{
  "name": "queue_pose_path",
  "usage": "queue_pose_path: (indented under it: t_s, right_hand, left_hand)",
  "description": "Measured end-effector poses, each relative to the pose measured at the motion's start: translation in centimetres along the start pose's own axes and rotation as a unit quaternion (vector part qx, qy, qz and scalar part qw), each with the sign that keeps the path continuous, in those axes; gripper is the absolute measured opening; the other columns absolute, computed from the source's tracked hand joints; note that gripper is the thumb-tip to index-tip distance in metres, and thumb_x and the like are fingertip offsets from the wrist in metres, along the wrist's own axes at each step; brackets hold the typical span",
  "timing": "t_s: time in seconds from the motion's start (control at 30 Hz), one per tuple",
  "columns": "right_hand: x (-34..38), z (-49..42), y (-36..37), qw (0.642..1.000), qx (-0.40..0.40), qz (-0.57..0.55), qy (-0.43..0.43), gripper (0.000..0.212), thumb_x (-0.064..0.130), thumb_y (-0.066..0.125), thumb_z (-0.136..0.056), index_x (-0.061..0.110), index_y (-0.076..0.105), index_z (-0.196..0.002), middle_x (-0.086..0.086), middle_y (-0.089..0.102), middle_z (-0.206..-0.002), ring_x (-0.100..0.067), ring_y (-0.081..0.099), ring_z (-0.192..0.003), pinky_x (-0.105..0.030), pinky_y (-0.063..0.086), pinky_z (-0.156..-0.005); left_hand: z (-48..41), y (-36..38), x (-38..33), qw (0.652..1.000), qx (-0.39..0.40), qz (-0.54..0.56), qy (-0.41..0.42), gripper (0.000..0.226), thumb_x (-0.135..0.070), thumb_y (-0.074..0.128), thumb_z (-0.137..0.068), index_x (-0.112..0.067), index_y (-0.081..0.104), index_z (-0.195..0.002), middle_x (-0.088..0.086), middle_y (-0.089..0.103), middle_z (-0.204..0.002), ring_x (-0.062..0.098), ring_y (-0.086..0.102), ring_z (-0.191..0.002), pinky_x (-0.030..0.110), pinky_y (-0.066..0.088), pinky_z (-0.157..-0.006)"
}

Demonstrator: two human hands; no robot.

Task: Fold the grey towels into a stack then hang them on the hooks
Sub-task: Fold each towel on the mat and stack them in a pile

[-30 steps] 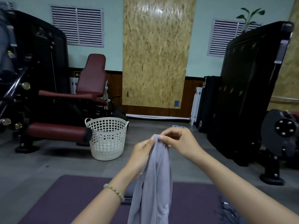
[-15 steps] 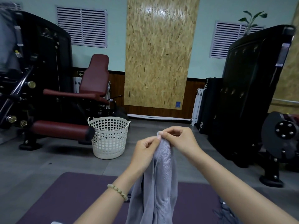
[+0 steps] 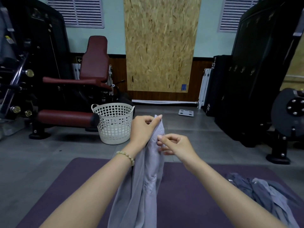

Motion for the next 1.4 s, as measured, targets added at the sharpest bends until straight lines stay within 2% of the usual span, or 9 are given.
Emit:
queue_pose_path:
  t_s: [0.3, 0.43, 0.6, 0.7, 0.87, 1.0, 1.07, 1.23, 1.4]
  right_hand:
    - [-2.9, -2.0, 0.4, 0.997, -0.044, -0.054, -0.017, 0.025, 0.024, 0.075, -0.079, 0.007, 0.059, -0.072, -0.007, 0.064, -0.068, -0.011, 0.06, -0.064, -0.023, 0.055, -0.066]
    - [-3.9, -3.1, -0.3, 0.998, -0.004, -0.051, -0.042, 0.017, 0.018, 0.064, -0.089, 0.003, 0.068, -0.082, -0.005, 0.069, -0.075, -0.008, 0.063, -0.07, -0.024, 0.055, -0.073]
    - [-6.0, -4.5, -2.7, 0.995, 0.068, -0.057, 0.042, 0.042, 0.04, 0.06, -0.09, -0.002, 0.064, -0.096, -0.014, 0.057, -0.082, -0.02, 0.053, -0.073, -0.026, 0.044, -0.068]
    - [-7.2, -5.1, -5.2, 0.991, 0.089, -0.039, 0.089, 0.039, 0.036, 0.052, -0.094, 0.003, 0.068, -0.108, -0.009, 0.069, -0.094, -0.018, 0.063, -0.084, -0.027, 0.048, -0.077]
    - [-9.3, -6.4, -8.6, 0.991, 0.077, -0.038, 0.099, 0.027, 0.032, 0.053, -0.094, 0.009, 0.066, -0.092, 0.01, 0.061, -0.064, -0.008, 0.052, -0.067, -0.021, 0.04, -0.071]
    - [-10.5, -6.9, -10.3, 0.99, 0.082, -0.007, 0.112, 0.094, 0.064, 0.076, -0.06, -0.012, 0.056, -0.111, -0.017, 0.061, -0.104, -0.024, 0.053, -0.097, -0.036, 0.036, -0.092]
    - [-11.7, -7.1, -11.2, 0.986, 0.106, 0.005, 0.126, 0.101, 0.065, 0.08, -0.054, -0.014, 0.055, -0.111, -0.02, 0.06, -0.105, -0.025, 0.054, -0.097, -0.036, 0.036, -0.092]
    - [-14.6, -7.5, -14.2, 0.975, 0.136, 0.029, 0.171, 0.065, 0.061, 0.084, -0.048, 0.009, 0.067, -0.085, -0.011, 0.066, -0.088, -0.019, 0.059, -0.082, -0.029, 0.044, -0.078]
    - [-17.4, -7.5, -17.1, 0.962, 0.131, 0.111, 0.211, 0.036, 0.046, 0.071, -0.072, 0.023, 0.053, -0.05, 0.01, 0.048, -0.054, -0.004, 0.043, -0.052, -0.019, 0.032, -0.055]
  left_hand:
    - [-0.5, 1.5, 1.0, 0.991, 0.086, 0.063, -0.077, 0.053, -0.033, 0.071, -0.083, -0.017, 0.041, -0.042, -0.005, 0.032, -0.045, 0.009, 0.027, -0.049, 0.026, 0.025, -0.053]
    - [-0.9, 1.6, 2.7, 0.983, 0.073, 0.118, -0.121, 0.05, -0.036, 0.072, -0.082, 0.006, 0.056, -0.058, 0.007, 0.044, -0.058, 0.015, 0.037, -0.058, 0.028, 0.03, -0.058]
    - [-1.2, 3.2, 4.9, 0.977, 0.046, 0.123, -0.167, 0.043, -0.028, 0.067, -0.087, -0.012, 0.052, -0.051, -0.013, 0.038, -0.045, 0.0, 0.034, -0.047, 0.012, 0.029, -0.048]
    - [-1.2, 4.9, 7.4, 0.964, 0.027, 0.155, -0.214, 0.048, -0.039, 0.068, -0.085, 0.005, 0.062, -0.067, -0.002, 0.054, -0.062, 0.008, 0.046, -0.062, 0.02, 0.036, -0.061]
    - [-1.1, 8.5, 11.1, 0.939, -0.001, 0.184, -0.291, 0.036, -0.047, 0.069, -0.081, -0.012, 0.063, -0.079, 0.003, 0.053, -0.078, 0.013, 0.046, -0.073, 0.027, 0.038, -0.068]
    - [-1.8, 9.8, 13.5, 0.928, -0.039, 0.177, -0.327, 0.034, -0.045, 0.068, -0.082, -0.012, 0.063, -0.077, 0.004, 0.05, -0.076, 0.015, 0.044, -0.071, 0.027, 0.038, -0.063]
    - [-2.2, 10.0, 14.5, 0.925, -0.05, 0.171, -0.335, 0.036, -0.046, 0.067, -0.084, -0.011, 0.064, -0.075, 0.005, 0.051, -0.075, 0.015, 0.045, -0.071, 0.027, 0.039, -0.063]
    - [-2.5, 9.6, 17.6, 0.906, -0.095, 0.187, -0.368, 0.027, -0.039, 0.065, -0.087, -0.016, 0.066, -0.073, -0.001, 0.064, -0.081, 0.012, 0.056, -0.081, 0.024, 0.049, -0.078]
    - [-0.8, 8.4, 22.4, 0.897, -0.102, 0.148, -0.404, 0.028, -0.038, 0.062, -0.09, -0.018, 0.059, -0.071, -0.008, 0.057, -0.073, 0.007, 0.053, -0.071, 0.014, 0.043, -0.063]
Point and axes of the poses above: each hand's wrist, its own z-axis away from the middle knuckle, its own y-axis out of the palm, x = y × z, the point moved 2 cm from there along -z, towards the middle knuckle
